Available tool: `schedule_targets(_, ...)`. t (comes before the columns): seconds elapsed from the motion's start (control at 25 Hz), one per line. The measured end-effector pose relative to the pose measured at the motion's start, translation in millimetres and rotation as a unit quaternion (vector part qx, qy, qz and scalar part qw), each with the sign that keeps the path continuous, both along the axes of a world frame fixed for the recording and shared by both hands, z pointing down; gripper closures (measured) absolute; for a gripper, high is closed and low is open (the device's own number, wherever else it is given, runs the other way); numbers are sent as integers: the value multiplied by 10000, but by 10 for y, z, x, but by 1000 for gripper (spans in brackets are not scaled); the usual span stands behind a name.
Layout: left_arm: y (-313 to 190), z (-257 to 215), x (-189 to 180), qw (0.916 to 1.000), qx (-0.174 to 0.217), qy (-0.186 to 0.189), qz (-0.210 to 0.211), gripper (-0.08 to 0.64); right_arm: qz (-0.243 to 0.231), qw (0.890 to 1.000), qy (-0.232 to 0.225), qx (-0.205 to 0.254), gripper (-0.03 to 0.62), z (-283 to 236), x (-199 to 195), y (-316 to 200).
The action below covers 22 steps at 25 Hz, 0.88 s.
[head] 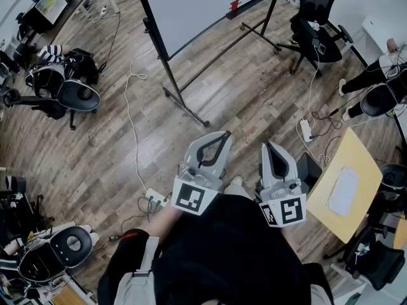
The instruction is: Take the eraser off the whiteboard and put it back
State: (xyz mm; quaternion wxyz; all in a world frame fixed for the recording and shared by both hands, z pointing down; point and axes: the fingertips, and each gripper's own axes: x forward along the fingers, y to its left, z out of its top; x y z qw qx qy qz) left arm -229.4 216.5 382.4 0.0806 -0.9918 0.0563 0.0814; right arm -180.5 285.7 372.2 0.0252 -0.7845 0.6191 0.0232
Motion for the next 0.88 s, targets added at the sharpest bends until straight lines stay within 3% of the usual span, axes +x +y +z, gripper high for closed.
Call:
schedule_targets(0.64, 665, 63, 376, 9969, 11, -246, -750, 557, -569, 9981, -240, 0, 592, 81, 565, 638)
schedule_targets(0.88, 854, 92, 470, 9944, -55, -125, -1044, 557, -769, 9968, -209, 15, 592, 139, 693, 858)
